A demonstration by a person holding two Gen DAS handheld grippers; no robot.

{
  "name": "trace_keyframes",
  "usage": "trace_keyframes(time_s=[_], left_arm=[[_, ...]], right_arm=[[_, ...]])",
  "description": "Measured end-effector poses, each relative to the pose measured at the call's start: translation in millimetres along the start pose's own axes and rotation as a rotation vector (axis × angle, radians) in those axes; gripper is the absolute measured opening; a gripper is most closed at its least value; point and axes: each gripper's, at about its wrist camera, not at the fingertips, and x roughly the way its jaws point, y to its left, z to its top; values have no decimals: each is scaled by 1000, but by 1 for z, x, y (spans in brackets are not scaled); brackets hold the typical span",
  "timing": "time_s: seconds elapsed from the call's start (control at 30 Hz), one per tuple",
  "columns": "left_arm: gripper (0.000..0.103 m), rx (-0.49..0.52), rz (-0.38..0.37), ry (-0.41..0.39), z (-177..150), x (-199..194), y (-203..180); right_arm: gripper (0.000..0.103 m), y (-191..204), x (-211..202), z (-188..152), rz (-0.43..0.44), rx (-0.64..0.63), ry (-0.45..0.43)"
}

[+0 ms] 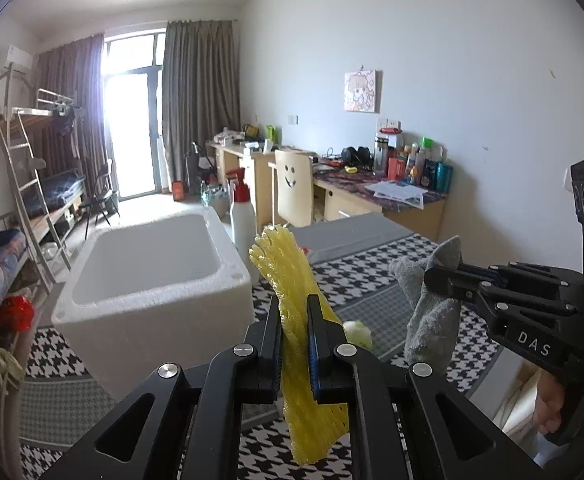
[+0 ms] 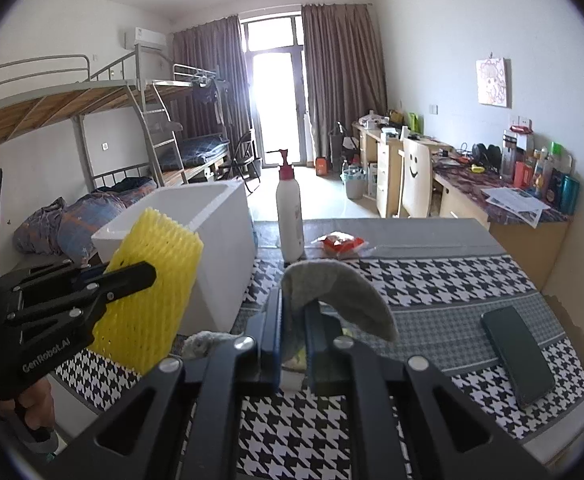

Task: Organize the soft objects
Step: 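Lift the net and sock and carry both over the white foam box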

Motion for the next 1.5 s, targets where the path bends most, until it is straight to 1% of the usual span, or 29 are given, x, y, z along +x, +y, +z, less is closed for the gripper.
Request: trace_keyframes(time_s=[0.23,0.73,1.0,1.23,1.5], left_arm=[[11,10,-5,-21,13,-1,4],[11,12,36,-67,39,-1,19],[11,-8,53,-76,49,6,29],[11,-12,74,-74,54,11,37],[11,-19,119,-82,61,11,44]], right_arm=[[12,3,1,13,9,-11,-23],[12,10,2,34,26,-45,-68],[12,15,5,45,41,-57,-80],[12,22,9,51,59,-69,-85],[13,31,18,62,84,-88,-87]])
